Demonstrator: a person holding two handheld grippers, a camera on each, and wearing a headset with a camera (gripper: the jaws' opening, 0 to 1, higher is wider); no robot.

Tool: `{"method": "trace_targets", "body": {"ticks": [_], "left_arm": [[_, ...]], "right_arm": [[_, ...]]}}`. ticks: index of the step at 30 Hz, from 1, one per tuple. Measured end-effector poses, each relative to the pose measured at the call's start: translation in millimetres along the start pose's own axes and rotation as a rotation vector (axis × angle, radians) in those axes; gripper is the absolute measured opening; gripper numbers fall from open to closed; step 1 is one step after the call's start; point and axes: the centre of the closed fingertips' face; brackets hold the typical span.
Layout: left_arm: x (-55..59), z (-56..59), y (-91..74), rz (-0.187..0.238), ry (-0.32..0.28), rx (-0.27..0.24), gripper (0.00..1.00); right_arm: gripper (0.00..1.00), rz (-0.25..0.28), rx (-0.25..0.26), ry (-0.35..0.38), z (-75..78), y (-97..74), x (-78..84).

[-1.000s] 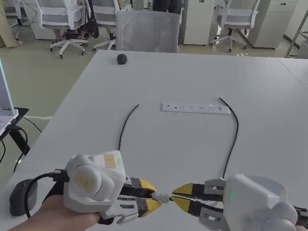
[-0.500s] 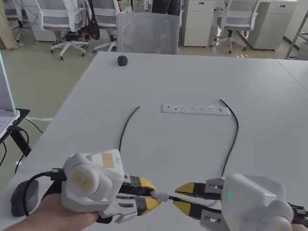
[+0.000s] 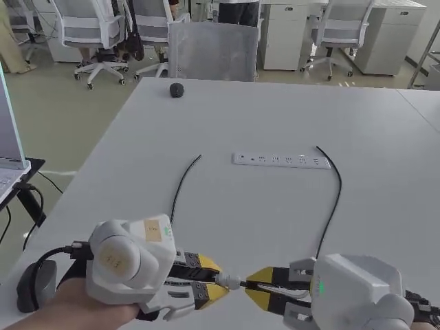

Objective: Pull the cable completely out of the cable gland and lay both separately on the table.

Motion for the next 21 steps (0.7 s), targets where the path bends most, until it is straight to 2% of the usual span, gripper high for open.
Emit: {"method": "trace_targets", "body": {"ticks": [11,21], "left_arm": [[-1.1,-1.6,-1.5,0.005,0.01,-0.001,0.15],[2.9,-8.8,-5.3,0.001,0.02,-0.016,0.15]], "right_arm": [[0.0,-0.001,-0.011,-0.001,1.5,0.2,-1.3],[0.0,-0.024,-0.005,0.022,4.0,-5.4,10.1]]}}
Point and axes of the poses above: the centre of the closed fingertips' face, and the gripper's own axes: y roughly forward along the fingers, z roughly to its right, x roughly out of its underside, and after that the axes turned 13 degrees about -x, right-handed
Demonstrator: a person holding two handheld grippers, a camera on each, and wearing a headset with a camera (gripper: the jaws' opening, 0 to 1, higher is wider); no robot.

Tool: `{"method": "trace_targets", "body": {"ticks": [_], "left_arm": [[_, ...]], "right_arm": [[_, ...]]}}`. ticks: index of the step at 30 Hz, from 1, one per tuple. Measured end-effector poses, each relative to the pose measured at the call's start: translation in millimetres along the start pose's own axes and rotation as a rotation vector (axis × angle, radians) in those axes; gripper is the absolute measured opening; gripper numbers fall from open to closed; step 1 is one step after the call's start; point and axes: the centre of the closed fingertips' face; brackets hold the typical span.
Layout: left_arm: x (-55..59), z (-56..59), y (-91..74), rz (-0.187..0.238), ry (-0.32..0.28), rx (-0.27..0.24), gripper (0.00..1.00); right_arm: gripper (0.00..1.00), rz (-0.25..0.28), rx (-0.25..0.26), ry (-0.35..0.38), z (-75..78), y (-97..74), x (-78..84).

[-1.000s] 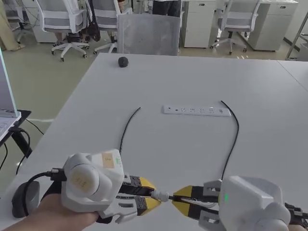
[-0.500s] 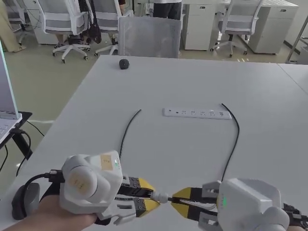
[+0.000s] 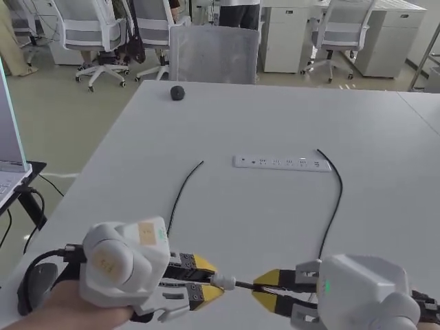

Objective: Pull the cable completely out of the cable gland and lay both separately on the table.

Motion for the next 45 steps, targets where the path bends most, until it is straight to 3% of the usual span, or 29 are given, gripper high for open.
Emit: {"method": "trace_targets", "body": {"ticks": [7,20,29,45], "left_arm": [[1.2,-5.3,-3.1,-0.003,0.0,-0.014,0.15],[4.6,-9.8,-5.4,-0.012,0.018,-0.029,0.15],[7.1,-12.0,-7.5,-0.028,0.039,-0.031,0.15],[5.5,-13.8,-9.3,-0.026,0.045,-0.043,0.15]], "right_arm": [[0.0,-0.023,0.008,0.009,0.3,-5.7,11.5],[0.0,-0.093,0.06,0.055,2.4,-30.6,48.4],[0.0,-0.14,0.079,0.079,2.5,-33.7,68.7],[0.0,-0.129,0.094,0.062,8.4,-26.2,55.4]]}}
Point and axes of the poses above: the centre of the closed fingertips' face, and the gripper's own axes: y roughly forward along the fingers, z roughly to its right, x roughly out of its underside, and after that the axes turned 13 degrees about -x, right-handed
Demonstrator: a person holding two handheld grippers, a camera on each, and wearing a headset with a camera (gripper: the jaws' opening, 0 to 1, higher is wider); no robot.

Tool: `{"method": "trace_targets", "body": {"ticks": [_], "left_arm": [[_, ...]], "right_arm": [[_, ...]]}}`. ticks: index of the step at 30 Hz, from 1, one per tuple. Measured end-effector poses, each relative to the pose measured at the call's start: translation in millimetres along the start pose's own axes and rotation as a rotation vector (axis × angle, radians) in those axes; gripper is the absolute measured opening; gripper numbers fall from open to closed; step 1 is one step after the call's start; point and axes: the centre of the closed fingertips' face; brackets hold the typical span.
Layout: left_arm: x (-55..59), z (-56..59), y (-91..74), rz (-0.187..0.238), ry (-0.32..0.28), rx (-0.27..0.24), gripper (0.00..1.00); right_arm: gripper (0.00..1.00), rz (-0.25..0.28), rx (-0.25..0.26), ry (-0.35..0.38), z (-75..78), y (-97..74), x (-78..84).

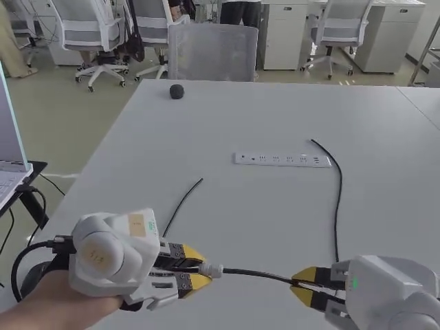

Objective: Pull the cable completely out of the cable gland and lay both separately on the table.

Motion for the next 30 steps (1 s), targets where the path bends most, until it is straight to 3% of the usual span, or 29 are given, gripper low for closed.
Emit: {"method": "trace_targets", "body": {"ticks": [6,8,10,14,23,30], "left_arm": [[0.7,1.0,0.2,-0.003,0.006,0.0,0.15],[0.3,1.9,0.8,-0.002,0.005,0.002,0.15],[0.2,4.4,2.1,-0.004,0.014,0.006,0.15],[-0.9,6.1,3.2,-0.003,0.018,0.011,0.15],[-2.9,8.0,4.6,-0.003,0.022,0.016,0.15],[-7.3,11.4,5.4,0.004,0.03,0.023,0.15]], "right_arm": [[0.01,0.038,-0.021,0.015,-7.4,3.4,-9.2],[0.1,0.057,-0.015,0.013,-7.0,4.0,-13.5],[0.26,0.098,-0.005,0.054,-4.7,4.4,-20.9],[0.12,0.109,-0.021,0.047,-5.9,2.6,-30.1],[0.09,0.167,-0.056,-0.004,-13.2,11.6,-68.9],[0.01,0.146,-0.084,-0.071,-16.5,25.2,-80.7]]}}
Point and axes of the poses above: the centre of the closed fingertips' face, and the gripper's own axes: y roughly forward along the fingers, z roughly to its right, x roughly out of its underside, and after that the axes turned 13 degrees about -x, right-handed
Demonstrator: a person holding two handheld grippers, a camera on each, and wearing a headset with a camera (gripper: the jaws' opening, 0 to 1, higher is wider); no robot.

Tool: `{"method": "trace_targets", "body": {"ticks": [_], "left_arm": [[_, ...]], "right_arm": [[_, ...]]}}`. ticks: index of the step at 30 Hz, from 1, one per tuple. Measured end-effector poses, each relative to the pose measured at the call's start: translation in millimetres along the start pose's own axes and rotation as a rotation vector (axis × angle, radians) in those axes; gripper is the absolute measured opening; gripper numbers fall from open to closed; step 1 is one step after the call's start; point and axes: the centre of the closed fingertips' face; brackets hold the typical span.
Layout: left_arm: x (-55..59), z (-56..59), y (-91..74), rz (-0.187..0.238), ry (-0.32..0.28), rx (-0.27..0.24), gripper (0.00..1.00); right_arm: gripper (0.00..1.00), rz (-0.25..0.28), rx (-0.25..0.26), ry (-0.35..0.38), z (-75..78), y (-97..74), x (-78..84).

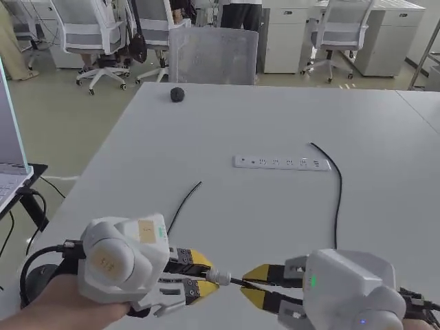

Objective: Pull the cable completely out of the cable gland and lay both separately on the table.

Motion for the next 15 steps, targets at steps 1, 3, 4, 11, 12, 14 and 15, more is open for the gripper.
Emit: {"method": "trace_targets", "body": {"ticks": [1,3,4,11,12,14,15], "left_arm": [[-0.2,0.6,-0.1,0.0,0.002,0.001,0.15],[-0.3,1.3,-0.2,0.002,0.005,0.003,0.15],[-0.2,1.4,-0.2,0.001,0.004,0.003,0.15],[-1.1,3.4,-0.2,0.003,0.008,0.009,0.15],[-1.3,3.4,-0.2,0.005,0.006,0.009,0.15],[-1.4,3.7,0.2,0.005,0.002,0.01,0.15],[-1.3,3.7,0.4,0.005,0.003,0.01,0.15]], "right_arm": [[0.01,-0.002,-0.003,-0.004,-0.3,1.3,-0.7],[0.03,-0.003,-0.007,-0.012,-0.9,2.6,-1.3],[0.05,-0.006,-0.006,-0.014,-0.9,3.4,-1.0],[0.0,-0.019,-0.015,-0.01,-1.0,2.5,1.4],[0.0,-0.019,-0.015,-0.012,-1.1,2.5,1.6],[0.0,-0.025,-0.015,-0.016,-0.9,2.5,2.5],[0.0,-0.027,-0.015,-0.017,-0.8,2.7,3.0]]}}
Point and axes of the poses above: the centre of the closed fingertips' face, and the gripper's own axes: y roughly forward along the fingers, z roughly to its right, x roughly out of its underside, and after that the axes turned 13 degrees about -x, right-handed
